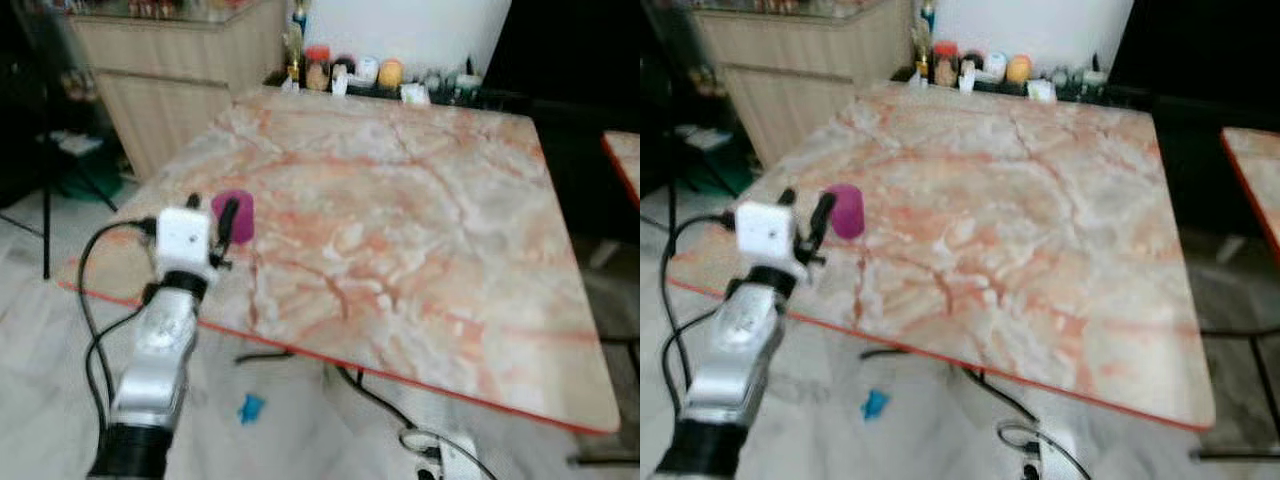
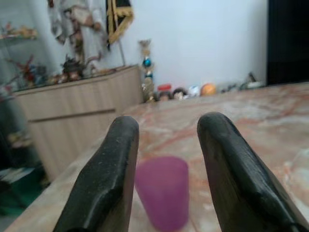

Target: Setting the table

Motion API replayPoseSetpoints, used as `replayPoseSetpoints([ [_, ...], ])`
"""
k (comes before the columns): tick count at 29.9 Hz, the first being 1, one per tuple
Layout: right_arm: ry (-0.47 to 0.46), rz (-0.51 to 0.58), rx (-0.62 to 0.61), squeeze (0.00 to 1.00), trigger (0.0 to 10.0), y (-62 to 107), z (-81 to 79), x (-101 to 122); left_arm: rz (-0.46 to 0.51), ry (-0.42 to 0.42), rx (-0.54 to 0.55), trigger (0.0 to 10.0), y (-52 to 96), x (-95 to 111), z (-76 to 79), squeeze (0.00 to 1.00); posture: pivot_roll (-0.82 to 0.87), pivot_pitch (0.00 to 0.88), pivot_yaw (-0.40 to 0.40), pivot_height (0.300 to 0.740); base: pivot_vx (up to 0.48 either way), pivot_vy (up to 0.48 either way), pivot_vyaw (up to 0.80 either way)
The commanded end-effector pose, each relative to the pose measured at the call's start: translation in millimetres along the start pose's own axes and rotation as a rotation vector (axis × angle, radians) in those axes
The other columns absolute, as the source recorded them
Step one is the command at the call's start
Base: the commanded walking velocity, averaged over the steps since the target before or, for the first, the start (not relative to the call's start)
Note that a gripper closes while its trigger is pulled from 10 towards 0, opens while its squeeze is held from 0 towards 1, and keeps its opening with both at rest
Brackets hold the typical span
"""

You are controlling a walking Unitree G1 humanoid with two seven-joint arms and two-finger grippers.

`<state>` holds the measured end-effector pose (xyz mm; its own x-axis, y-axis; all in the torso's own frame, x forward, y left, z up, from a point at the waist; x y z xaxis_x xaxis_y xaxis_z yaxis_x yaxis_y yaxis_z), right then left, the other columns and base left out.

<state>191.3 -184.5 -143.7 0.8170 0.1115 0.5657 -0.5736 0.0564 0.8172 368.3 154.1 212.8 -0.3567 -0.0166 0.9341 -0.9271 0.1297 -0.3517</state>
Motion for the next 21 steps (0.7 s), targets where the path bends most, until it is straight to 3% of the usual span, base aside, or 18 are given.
replayPoseSetpoints([
  [1, -0.009, 0.009, 0.017, 0.00, 10.0, -1.4, -10.1, 6, 0.007, -0.008, 0.018, 10.0, 0.7, 4, -9.9, 0.00, 0.17, 0.017, -0.054, 0.740, 0.000, 0.480, 0.00],
  [7, -0.007, 0.006, 0.037, 0.00, 10.0, -3.3, -26.7, 14, -0.003, 0.015, 0.000, 10.0, 0.6, 2, -7.0, 0.00, 0.17, 0.018, -0.053, 0.740, 0.000, 0.480, -0.32],
  [9, -0.006, 0.004, 0.035, 0.00, 10.0, -3.4, -23.6, 13, -0.006, 0.033, 0.003, 10.0, 0.5, 2, -6.8, 0.00, 0.18, 0.018, -0.053, 0.740, 0.000, 0.480, -0.74],
  [15, 0.000, -0.003, 0.028, 0.00, 10.0, -2.7, -17.6, 9, -0.015, 0.095, -0.016, 10.0, 0.4, 1, -3.6, 0.00, 0.18, 0.021, -0.053, 0.740, 0.000, 0.467, 0.00],
  [21, 0.004, -0.004, 0.037, 0.00, 10.0, -2.3, -25.9, 8, -0.069, 0.121, -0.066, 10.0, 3.0, -9, 6.6, 0.00, 0.18, 0.022, -0.053, 0.740, 0.000, 0.057, 0.00],
])
Point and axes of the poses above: a point about 5 cm out from each wrist's last joint towards the gripper, its own y axis pointing back from the gripper into the wrist, its own x axis along the axis of the wrist's last joint, z = x × y, the point moved 6 cm from there along -y, pointing out of the wrist towards the gripper, and after that the axes turned 9 degrees about y, right-handed, at the moved point
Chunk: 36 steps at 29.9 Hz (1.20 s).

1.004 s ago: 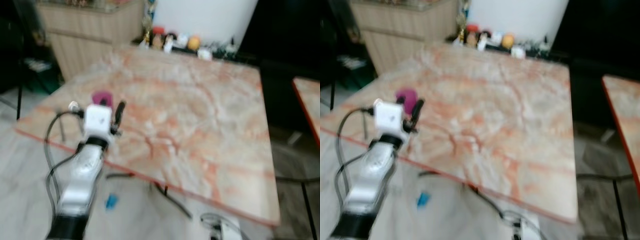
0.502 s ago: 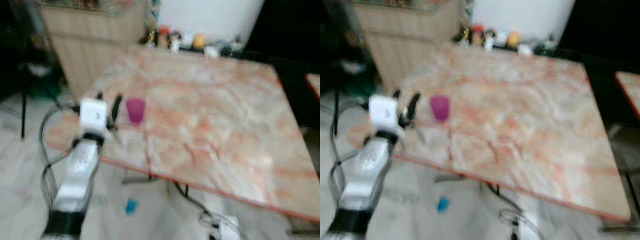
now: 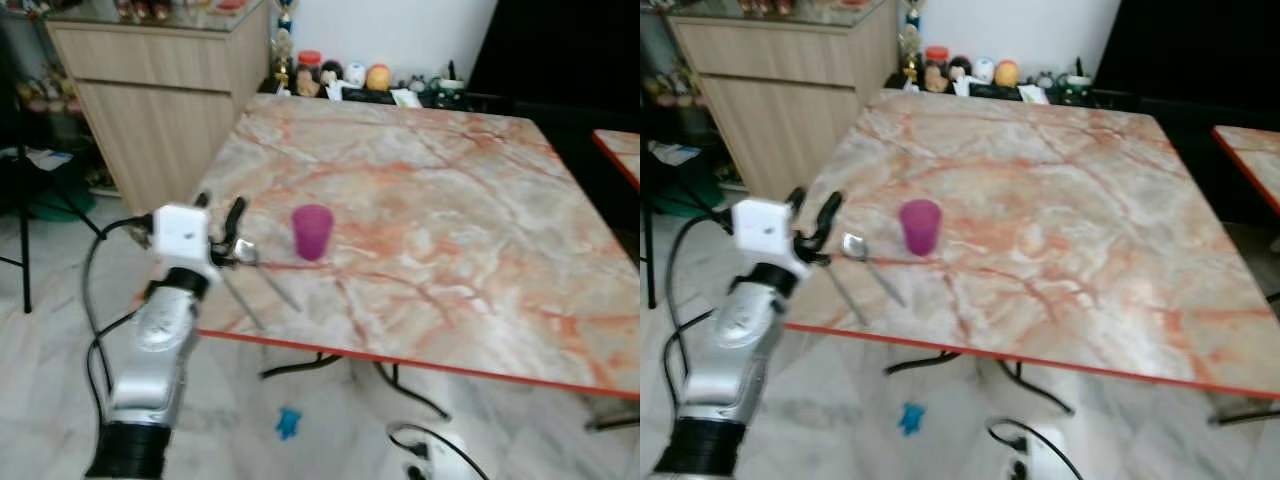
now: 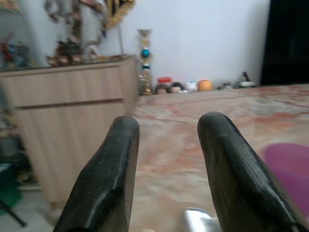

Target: Setting the table

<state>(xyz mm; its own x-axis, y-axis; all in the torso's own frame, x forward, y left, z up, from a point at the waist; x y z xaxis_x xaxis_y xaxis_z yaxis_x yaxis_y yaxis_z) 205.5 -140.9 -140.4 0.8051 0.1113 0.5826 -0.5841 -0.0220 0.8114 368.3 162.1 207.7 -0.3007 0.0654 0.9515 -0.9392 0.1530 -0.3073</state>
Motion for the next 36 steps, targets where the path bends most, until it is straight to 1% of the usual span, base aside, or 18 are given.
replayPoseSetpoints([
  [1, 0.003, -0.025, -0.040, 0.00, 10.0, 2.1, 15.8, -10, -0.026, 0.031, -0.044, 10.0, -0.3, -6, 14.1, 0.00, 0.18, 0.022, -0.053, 0.740, 0.000, 0.000, 0.00],
  [3, 0.004, -0.023, -0.038, 0.00, 10.0, 2.1, 14.3, -10, -0.029, 0.066, -0.042, 10.0, -0.2, -7, 14.4, 0.00, 0.18, 0.023, -0.053, 0.740, 0.000, 0.000, 0.00],
  [8, 0.001, -0.013, -0.040, 0.00, 10.0, 2.0, 14.7, -8, -0.028, 0.069, -0.051, 10.0, -0.1, -5, 16.4, 0.00, 0.18, 0.023, -0.055, 0.740, 0.000, 0.000, 0.00],
  [10, 0.001, -0.009, -0.049, 0.00, 10.0, 3.0, 23.7, -9, -0.032, 0.076, -0.058, 10.0, -0.3, -5, 18.5, 0.00, 0.18, 0.023, -0.054, 0.740, 0.000, 0.000, 0.00],
  [13, 0.002, -0.009, -0.053, 0.00, 10.0, 3.6, 28.3, -10, -0.035, 0.084, -0.068, 10.0, -0.1, -6, 21.1, 0.00, 0.18, 0.023, -0.055, 0.740, 0.000, 0.000, 0.00],
  [15, -0.003, -0.020, -0.058, 0.00, 10.0, 5.0, 34.5, -15, -0.034, 0.088, -0.074, 10.0, 0.7, -6, 23.6, 0.00, 0.18, 0.026, -0.055, 0.740, 0.000, 0.000, 0.00],
  [18, 0.004, -0.034, -0.053, 0.00, 10.0, 6.0, 36.6, -19, -0.042, 0.092, -0.073, 10.0, 0.8, -8, 24.0, 0.00, 0.18, 0.026, -0.055, 0.740, 0.000, 0.000, -0.37],
  [21, 0.002, -0.046, -0.050, 0.00, 10.0, 7.5, 35.6, -26, -0.031, 0.080, -0.064, 10.0, 0.9, -6, 22.8, 0.00, 0.18, 0.025, -0.054, 0.740, 0.000, 0.000, -0.74],
  [23, 0.007, -0.044, -0.050, 0.00, 10.0, 7.7, 34.1, -26, -0.028, 0.082, -0.065, 10.0, 0.8, -5, 22.7, 0.00, 0.18, 0.027, -0.053, 0.740, 0.000, 0.000, 0.00],
  [30, 0.021, -0.047, -0.036, 0.00, 10.0, 7.2, 23.6, -27, -0.027, 0.088, -0.059, 10.0, 1.1, -4, 20.2, 0.00, 0.18, 0.026, -0.052, 0.740, 0.281, 0.000, 0.00],
  [33, 0.029, -0.056, -0.033, 0.00, 10.0, 7.4, 21.6, -29, -0.030, 0.085, -0.066, 10.0, 1.6, -5, 21.5, 0.00, 0.18, 0.026, -0.052, 0.740, 0.304, 0.000, 0.00],
  [36, 0.013, -0.064, -0.033, 0.00, 10.0, 7.5, 21.4, -31, -0.032, 0.085, -0.072, 10.0, 1.7, -5, 23.1, 0.00, 0.18, 0.027, -0.053, 0.740, 0.301, 0.000, 0.00],
])
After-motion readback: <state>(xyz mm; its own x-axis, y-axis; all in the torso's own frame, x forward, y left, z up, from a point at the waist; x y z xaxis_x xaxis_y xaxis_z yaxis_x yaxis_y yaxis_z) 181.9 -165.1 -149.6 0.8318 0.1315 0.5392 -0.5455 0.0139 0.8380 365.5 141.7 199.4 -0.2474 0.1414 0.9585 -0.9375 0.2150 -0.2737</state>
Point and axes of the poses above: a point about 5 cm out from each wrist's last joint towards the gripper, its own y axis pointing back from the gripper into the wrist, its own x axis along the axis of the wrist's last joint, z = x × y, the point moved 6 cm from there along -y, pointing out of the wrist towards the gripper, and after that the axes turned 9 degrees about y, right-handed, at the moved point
